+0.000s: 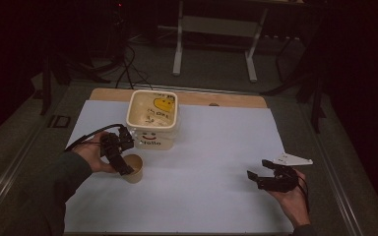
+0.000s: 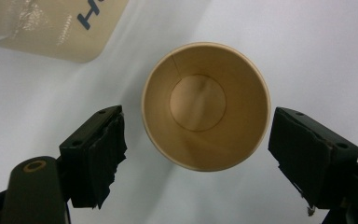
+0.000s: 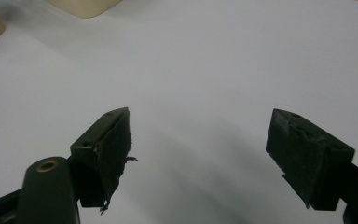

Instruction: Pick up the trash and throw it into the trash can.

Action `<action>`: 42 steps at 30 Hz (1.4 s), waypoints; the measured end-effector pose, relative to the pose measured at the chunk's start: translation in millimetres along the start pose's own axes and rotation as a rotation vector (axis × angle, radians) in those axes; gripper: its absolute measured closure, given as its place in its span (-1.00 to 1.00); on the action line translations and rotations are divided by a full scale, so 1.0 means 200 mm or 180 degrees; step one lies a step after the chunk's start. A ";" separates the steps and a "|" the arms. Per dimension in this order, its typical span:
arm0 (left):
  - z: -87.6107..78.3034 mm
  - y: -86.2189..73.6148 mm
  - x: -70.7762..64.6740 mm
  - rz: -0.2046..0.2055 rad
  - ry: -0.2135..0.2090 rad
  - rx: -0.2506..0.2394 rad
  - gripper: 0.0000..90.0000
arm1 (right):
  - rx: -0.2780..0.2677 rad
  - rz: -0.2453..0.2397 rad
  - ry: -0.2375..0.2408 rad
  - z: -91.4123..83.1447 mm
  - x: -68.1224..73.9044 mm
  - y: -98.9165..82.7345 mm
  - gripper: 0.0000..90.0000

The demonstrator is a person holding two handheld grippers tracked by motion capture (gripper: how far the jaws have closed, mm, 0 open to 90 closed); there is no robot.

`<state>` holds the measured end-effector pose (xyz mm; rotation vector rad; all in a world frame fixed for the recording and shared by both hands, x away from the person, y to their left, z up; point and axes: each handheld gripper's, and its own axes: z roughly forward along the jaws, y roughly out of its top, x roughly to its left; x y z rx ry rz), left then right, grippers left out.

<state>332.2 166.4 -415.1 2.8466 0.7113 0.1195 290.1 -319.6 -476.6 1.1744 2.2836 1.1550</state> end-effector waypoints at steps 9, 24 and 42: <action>0.02 0.01 0.00 -0.0017 -0.0001 0.0033 -0.65 | 0.0007 -0.0001 -0.0001 0.00 0.00 0.00 -0.53; 0.07 0.04 -0.01 0.0013 -0.0049 0.0097 -0.71 | 0.0009 -0.0001 0.0000 0.00 0.00 0.00 -0.54; 0.12 0.05 -0.01 0.0052 -0.0081 0.0225 -0.69 | 0.0012 0.0007 0.0004 0.00 -0.01 0.00 -0.54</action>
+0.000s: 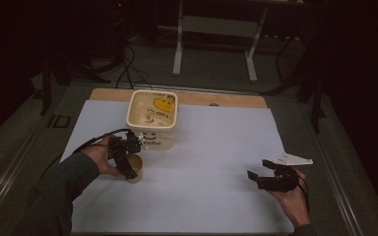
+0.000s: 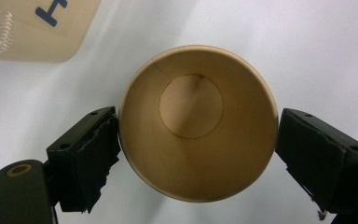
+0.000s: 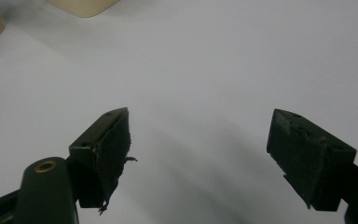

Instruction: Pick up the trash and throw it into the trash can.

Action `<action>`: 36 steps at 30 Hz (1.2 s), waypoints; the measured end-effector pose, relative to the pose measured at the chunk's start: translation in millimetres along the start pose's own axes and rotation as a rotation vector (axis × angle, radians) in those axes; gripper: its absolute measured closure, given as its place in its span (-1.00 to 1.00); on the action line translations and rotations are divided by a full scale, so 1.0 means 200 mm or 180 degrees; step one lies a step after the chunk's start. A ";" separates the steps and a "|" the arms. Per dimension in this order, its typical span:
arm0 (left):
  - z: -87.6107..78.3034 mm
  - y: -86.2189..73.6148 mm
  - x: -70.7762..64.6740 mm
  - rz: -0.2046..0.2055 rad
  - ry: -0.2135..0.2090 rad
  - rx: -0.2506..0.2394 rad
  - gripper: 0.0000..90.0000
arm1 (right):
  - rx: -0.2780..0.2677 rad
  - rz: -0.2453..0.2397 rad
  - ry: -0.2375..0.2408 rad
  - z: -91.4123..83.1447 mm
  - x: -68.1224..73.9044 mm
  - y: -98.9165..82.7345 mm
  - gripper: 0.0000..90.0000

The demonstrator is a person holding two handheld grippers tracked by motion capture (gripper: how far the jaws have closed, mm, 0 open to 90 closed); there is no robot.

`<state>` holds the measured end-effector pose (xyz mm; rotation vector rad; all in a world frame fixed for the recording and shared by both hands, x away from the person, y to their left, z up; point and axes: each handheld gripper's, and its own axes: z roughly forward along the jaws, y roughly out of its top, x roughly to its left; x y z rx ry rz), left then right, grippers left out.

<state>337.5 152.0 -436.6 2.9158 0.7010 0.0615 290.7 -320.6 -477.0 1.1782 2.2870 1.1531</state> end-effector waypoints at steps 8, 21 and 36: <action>0.04 0.00 0.00 -0.0008 -0.0028 0.0061 -0.62 | -0.0005 0.0001 0.0001 0.00 0.00 0.00 -0.54; -0.05 -0.04 0.02 -0.0085 -0.0080 -0.0112 -0.58 | 0.0004 -0.0011 0.0014 0.00 0.00 0.00 -0.53; -0.19 -0.05 0.04 -0.0124 -0.0036 -0.0245 -0.58 | 0.0014 -0.0013 0.0026 0.01 0.00 0.00 -0.53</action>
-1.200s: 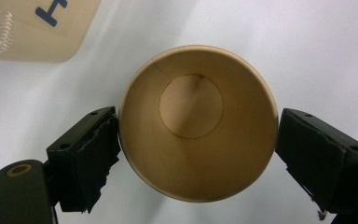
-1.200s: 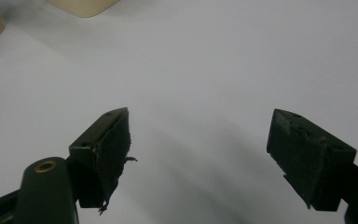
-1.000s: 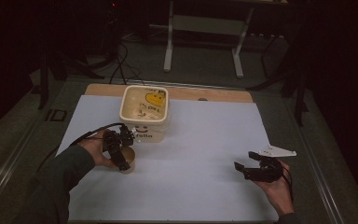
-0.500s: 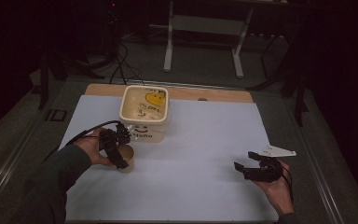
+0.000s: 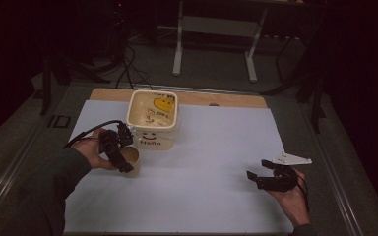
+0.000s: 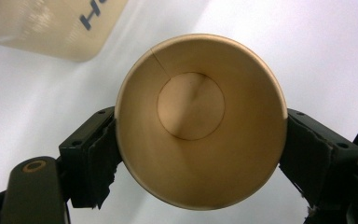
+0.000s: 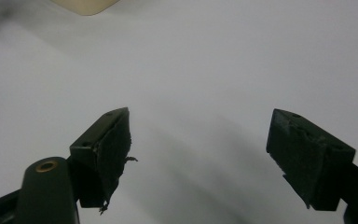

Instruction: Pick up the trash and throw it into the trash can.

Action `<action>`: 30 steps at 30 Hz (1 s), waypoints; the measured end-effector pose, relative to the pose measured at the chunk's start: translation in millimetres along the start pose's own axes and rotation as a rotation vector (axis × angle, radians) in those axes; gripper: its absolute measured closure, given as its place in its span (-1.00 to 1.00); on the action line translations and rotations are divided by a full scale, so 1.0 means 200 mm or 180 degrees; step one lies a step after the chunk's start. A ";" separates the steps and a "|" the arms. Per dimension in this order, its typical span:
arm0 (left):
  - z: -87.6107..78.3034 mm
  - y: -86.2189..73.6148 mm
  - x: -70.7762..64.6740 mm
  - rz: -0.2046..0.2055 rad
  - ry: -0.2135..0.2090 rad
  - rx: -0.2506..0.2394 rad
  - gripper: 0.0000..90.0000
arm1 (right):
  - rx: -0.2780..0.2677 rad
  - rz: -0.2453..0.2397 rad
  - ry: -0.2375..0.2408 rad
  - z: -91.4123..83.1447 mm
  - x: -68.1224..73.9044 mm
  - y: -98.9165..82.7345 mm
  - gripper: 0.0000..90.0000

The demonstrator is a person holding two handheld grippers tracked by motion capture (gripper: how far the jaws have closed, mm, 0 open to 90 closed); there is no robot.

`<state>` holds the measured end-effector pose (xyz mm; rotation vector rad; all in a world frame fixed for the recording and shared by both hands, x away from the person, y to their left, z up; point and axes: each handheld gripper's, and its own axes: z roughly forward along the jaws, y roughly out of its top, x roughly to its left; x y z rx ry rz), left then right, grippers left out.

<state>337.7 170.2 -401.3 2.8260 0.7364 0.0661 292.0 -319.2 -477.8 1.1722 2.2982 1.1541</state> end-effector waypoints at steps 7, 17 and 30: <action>-0.07 0.02 0.01 0.0024 0.0040 -0.0042 -0.58 | 0.0000 0.0001 0.0005 0.00 0.00 0.00 -0.53; -0.18 0.05 0.02 0.0081 0.0052 -0.0123 -0.58 | 0.0005 0.0005 0.0010 0.00 0.00 0.00 -0.53; -0.33 0.11 0.03 0.0163 0.0144 -0.0177 -0.58 | 0.0003 0.0009 0.0026 0.00 0.00 0.00 -0.53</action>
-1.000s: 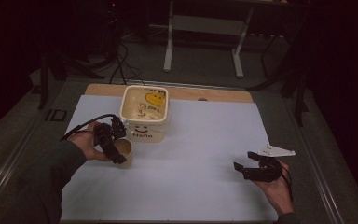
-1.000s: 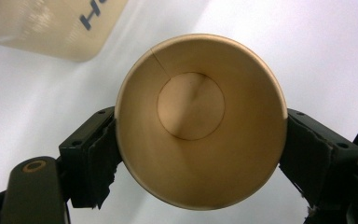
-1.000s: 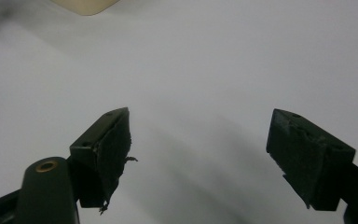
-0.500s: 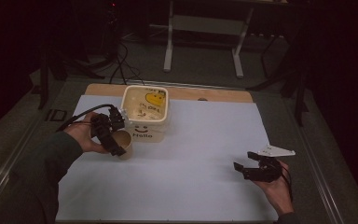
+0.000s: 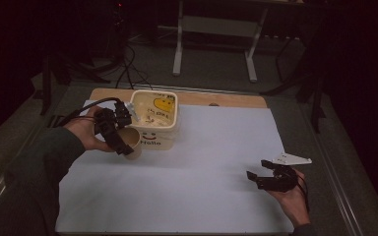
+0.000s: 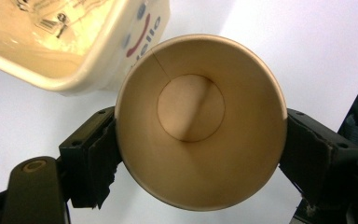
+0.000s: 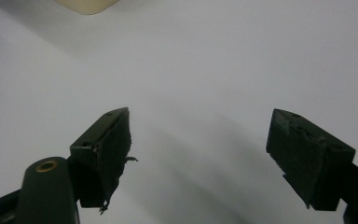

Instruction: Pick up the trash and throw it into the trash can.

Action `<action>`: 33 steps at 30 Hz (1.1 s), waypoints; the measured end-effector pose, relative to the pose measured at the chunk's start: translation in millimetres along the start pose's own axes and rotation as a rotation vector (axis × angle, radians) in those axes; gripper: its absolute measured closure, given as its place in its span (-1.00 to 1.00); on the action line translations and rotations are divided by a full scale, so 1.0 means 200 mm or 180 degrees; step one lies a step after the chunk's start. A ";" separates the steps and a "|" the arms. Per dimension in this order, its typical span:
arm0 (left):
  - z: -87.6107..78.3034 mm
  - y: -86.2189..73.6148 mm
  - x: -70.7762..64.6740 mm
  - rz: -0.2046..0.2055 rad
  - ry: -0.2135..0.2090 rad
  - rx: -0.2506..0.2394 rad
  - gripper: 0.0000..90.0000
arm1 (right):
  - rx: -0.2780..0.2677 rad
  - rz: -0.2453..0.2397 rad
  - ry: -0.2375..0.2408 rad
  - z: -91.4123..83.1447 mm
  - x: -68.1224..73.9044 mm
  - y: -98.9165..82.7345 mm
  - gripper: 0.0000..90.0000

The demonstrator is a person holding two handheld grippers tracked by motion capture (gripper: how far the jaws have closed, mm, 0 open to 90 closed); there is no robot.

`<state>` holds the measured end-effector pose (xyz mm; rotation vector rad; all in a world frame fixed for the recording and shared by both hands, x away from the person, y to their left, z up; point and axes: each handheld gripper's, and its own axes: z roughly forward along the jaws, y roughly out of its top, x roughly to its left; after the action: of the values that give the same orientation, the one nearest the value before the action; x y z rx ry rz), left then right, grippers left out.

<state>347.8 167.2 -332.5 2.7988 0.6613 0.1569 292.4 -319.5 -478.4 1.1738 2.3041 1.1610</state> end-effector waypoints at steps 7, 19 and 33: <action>-0.05 0.05 0.02 0.0029 0.0020 -0.0001 -0.58 | -0.0007 0.0004 -0.0002 0.00 0.00 0.00 -0.53; -0.06 0.05 0.02 0.0029 0.0017 -0.0010 -0.58 | -0.0002 0.0004 -0.0001 0.00 -0.01 0.00 -0.53; -0.18 0.23 0.11 0.0059 0.0046 -0.0117 -0.58 | 0.0009 0.0030 0.0011 0.01 -0.03 -0.01 -0.53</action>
<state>381.9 146.0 -284.3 2.7718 0.6293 0.1913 296.3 -324.3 -481.0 1.1857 2.3061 1.1642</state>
